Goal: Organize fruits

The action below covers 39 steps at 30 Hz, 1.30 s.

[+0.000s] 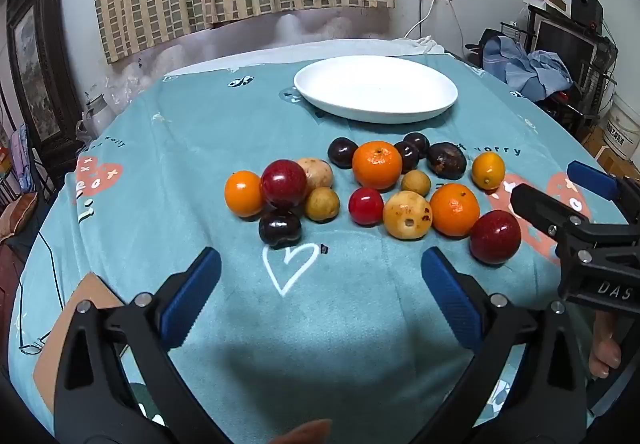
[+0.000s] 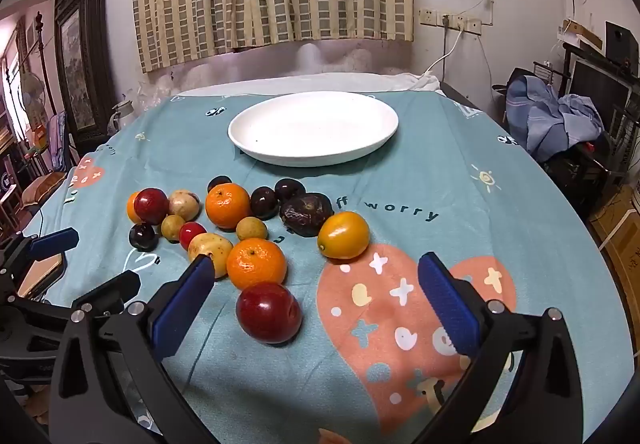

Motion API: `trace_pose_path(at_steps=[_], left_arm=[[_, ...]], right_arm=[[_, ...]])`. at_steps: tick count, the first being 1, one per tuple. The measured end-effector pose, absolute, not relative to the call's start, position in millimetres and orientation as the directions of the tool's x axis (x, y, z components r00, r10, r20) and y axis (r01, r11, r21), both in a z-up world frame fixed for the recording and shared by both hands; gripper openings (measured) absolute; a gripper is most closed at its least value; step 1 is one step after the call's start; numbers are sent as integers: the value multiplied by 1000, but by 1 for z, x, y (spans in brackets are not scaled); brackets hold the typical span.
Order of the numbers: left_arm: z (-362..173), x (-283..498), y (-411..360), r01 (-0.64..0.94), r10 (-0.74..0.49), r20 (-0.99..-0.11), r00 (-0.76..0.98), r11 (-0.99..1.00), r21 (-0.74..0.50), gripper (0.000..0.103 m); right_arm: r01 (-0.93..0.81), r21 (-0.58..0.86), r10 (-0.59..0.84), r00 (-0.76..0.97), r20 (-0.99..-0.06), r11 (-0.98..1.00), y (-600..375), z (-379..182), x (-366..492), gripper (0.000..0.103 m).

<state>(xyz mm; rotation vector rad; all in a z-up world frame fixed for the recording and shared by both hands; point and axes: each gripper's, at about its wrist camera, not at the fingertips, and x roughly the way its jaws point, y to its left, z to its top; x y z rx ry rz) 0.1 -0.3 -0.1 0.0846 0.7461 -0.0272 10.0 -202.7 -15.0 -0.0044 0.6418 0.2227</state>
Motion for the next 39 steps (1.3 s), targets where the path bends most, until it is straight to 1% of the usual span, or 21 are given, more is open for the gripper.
trace_pose_path(at_steps=[39], left_arm=[[0, -2, -1, 56, -1, -677, 736, 997, 59, 101]], right_arm=[[-207, 75, 211, 776, -594, 975, -203, -14, 9, 102]])
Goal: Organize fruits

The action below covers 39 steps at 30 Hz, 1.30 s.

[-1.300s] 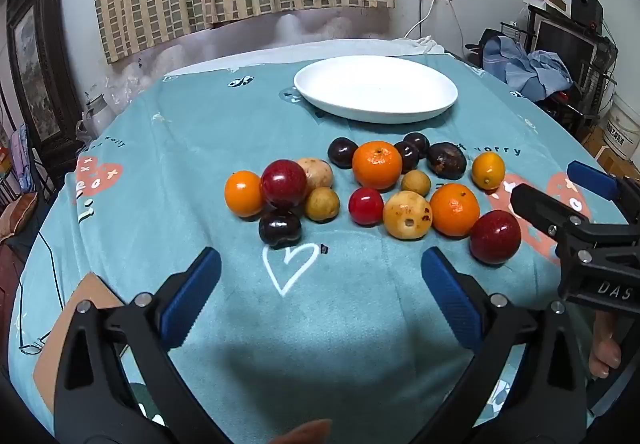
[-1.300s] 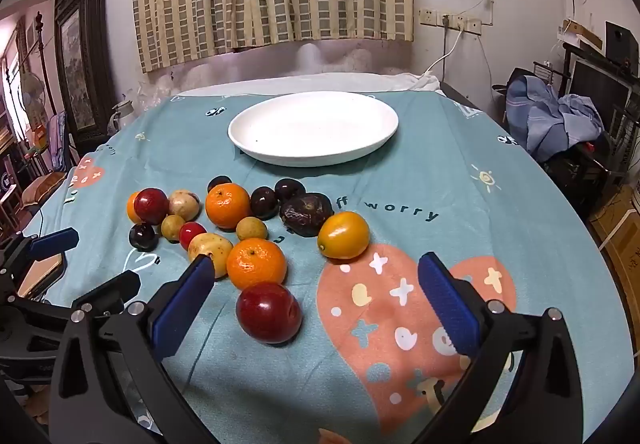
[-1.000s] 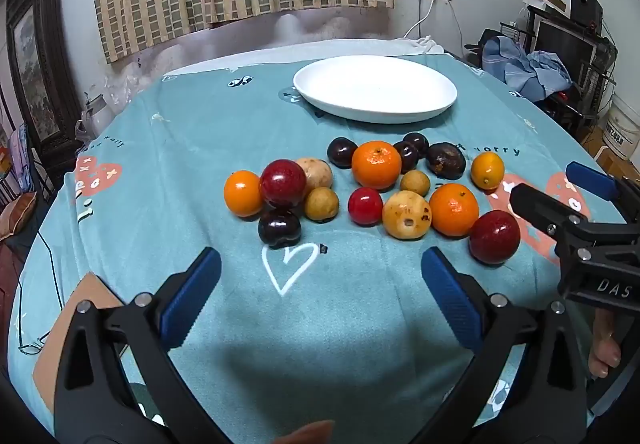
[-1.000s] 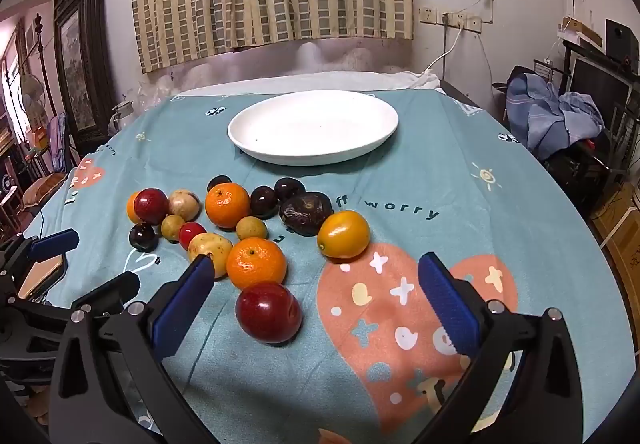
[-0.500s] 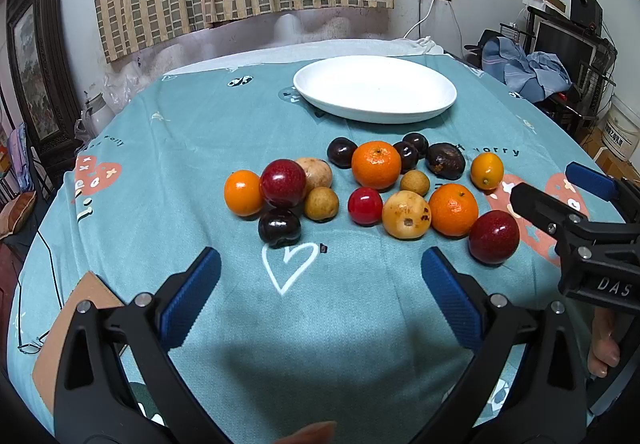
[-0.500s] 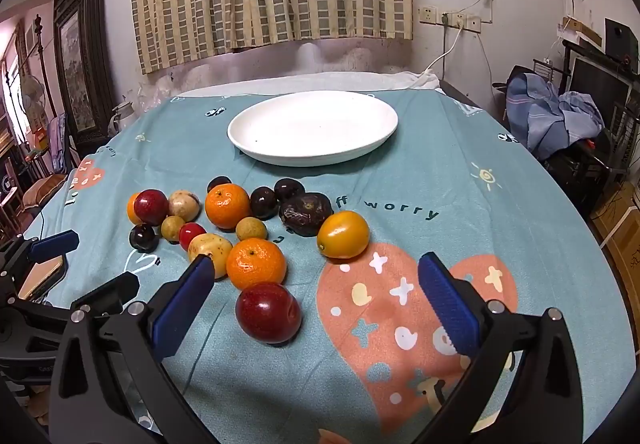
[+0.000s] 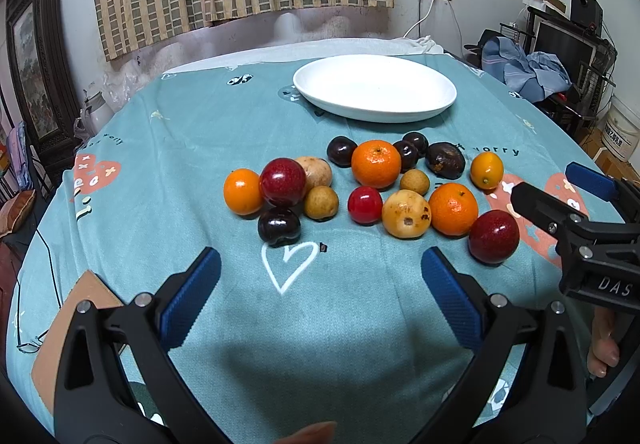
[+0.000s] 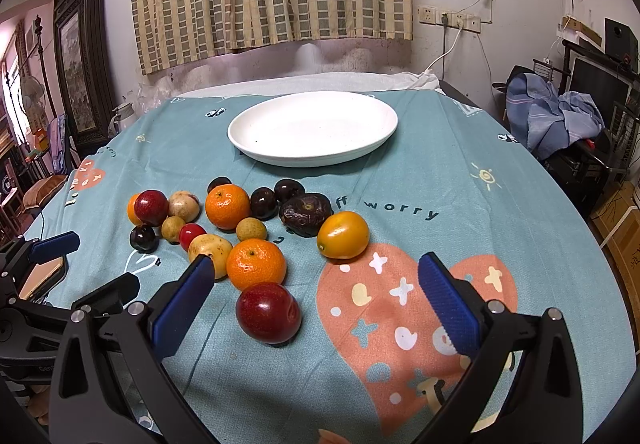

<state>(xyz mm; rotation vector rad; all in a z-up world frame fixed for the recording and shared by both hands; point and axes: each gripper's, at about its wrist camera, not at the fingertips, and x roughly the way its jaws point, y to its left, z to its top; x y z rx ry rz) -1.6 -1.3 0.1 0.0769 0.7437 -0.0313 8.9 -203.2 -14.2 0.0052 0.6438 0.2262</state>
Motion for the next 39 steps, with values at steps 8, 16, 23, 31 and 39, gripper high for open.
trace_pose_path(at_steps=[8, 16, 23, 31, 39], left_arm=[[1, -2, -1, 56, 0, -678, 735, 997, 60, 101], [0, 0, 1, 57, -3, -680, 734, 997, 57, 101], [-2, 0, -1, 57, -3, -681, 733, 997, 57, 101], [-6, -1, -3, 57, -4, -681, 732, 997, 56, 101], [-6, -1, -4, 57, -4, -682, 731, 997, 55, 101]], right_arm=[[-207, 75, 211, 776, -594, 975, -203, -14, 9, 102], [-208, 76, 212, 776, -594, 975, -203, -14, 9, 102], [-207, 76, 211, 776, -594, 975, -203, -14, 9, 102], [-208, 77, 212, 776, -594, 975, -203, -13, 10, 102], [-207, 77, 212, 776, -594, 975, -203, -13, 10, 102]])
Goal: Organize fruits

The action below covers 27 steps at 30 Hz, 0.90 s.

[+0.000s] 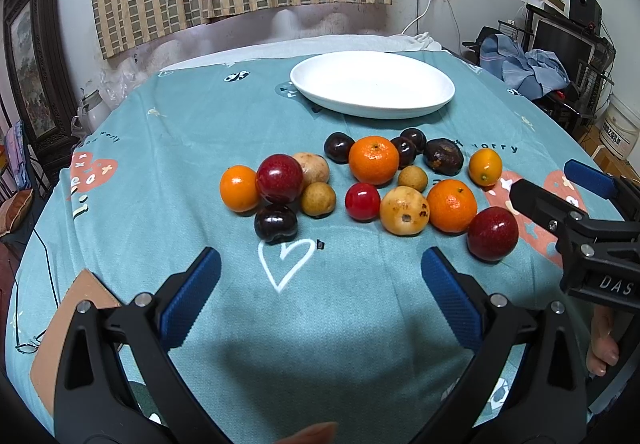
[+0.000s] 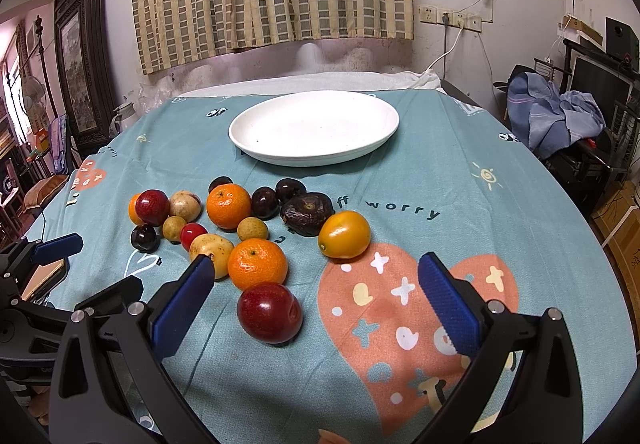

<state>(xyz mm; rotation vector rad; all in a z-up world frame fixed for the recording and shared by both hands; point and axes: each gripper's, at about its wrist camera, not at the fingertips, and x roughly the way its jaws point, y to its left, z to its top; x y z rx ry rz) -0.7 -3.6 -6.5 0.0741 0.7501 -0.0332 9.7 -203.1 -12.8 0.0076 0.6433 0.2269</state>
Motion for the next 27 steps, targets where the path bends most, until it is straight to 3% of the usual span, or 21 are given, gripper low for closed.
trace_pose_path(at_steps=[16, 22, 27], left_arm=[[-12, 2, -8, 54, 0, -697, 717, 997, 56, 101], [-36, 13, -7, 20, 23, -771, 637, 999, 46, 101], [-49, 17, -9, 57, 4, -830, 558, 997, 43, 101]], right_arm=[[-219, 95, 232, 764, -603, 971, -205, -13, 12, 102], [-262, 136, 283, 679, -678, 955, -217, -15, 21, 102], [-309, 50, 251, 656, -712, 950, -234, -25, 19, 102]])
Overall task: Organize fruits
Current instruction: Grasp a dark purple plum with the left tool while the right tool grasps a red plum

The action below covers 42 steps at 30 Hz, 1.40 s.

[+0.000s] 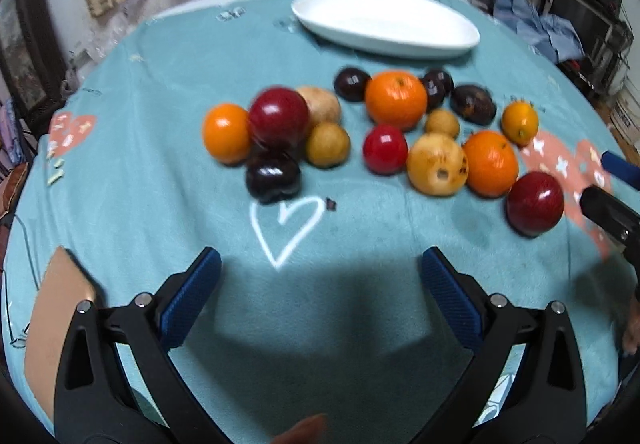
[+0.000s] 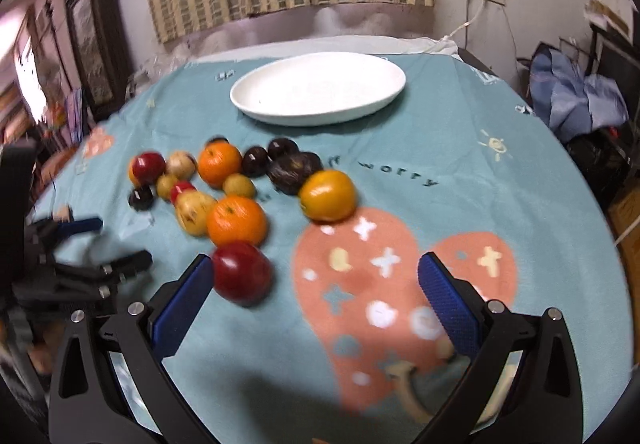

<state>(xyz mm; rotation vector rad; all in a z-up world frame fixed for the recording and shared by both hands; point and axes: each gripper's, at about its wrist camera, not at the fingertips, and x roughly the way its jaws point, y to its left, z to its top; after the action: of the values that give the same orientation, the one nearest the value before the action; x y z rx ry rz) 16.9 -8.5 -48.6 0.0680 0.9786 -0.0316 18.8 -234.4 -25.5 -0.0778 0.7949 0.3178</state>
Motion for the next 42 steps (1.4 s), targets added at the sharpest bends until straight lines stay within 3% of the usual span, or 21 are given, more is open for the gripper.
trace_pose_path(at_steps=[4, 10, 15, 21, 25, 27, 29, 37, 42], left_arm=[[-56, 17, -5, 76, -38, -855, 518, 997, 1, 101], [-57, 6, -5, 120, -61, -845, 531, 993, 4, 101], [-52, 8, 3, 193, -108, -849, 517, 981, -8, 101], [-44, 21, 41, 94, -101, -824, 558, 994, -58, 101], [-39, 28, 35, 104, -72, -807, 586, 994, -13, 100], [-37, 33, 27, 129, -82, -801, 593, 992, -5, 94], [-37, 46, 23, 155, -115, -810, 576, 987, -30, 74], [-39, 58, 20, 174, -109, -806, 582, 985, -8, 72], [-38, 55, 25, 169, -113, -796, 595, 986, -14, 52]], right_arm=[[-359, -4, 234, 617, -752, 933, -244, -34, 9, 102], [-466, 37, 291, 487, -823, 884, -234, -53, 8, 102], [-492, 109, 383, 500, -777, 864, -225, -39, 10, 102], [-514, 148, 427, 481, -766, 845, -208, -39, 23, 102], [-512, 145, 413, 459, -787, 847, -201, -46, 29, 102], [-496, 169, 420, 453, -786, 851, -204, -47, 33, 100], [-483, 182, 422, 452, -786, 856, -206, -48, 35, 89], [-497, 163, 414, 451, -791, 852, -198, -49, 42, 70], [-507, 153, 411, 448, -794, 848, -193, -51, 44, 60]])
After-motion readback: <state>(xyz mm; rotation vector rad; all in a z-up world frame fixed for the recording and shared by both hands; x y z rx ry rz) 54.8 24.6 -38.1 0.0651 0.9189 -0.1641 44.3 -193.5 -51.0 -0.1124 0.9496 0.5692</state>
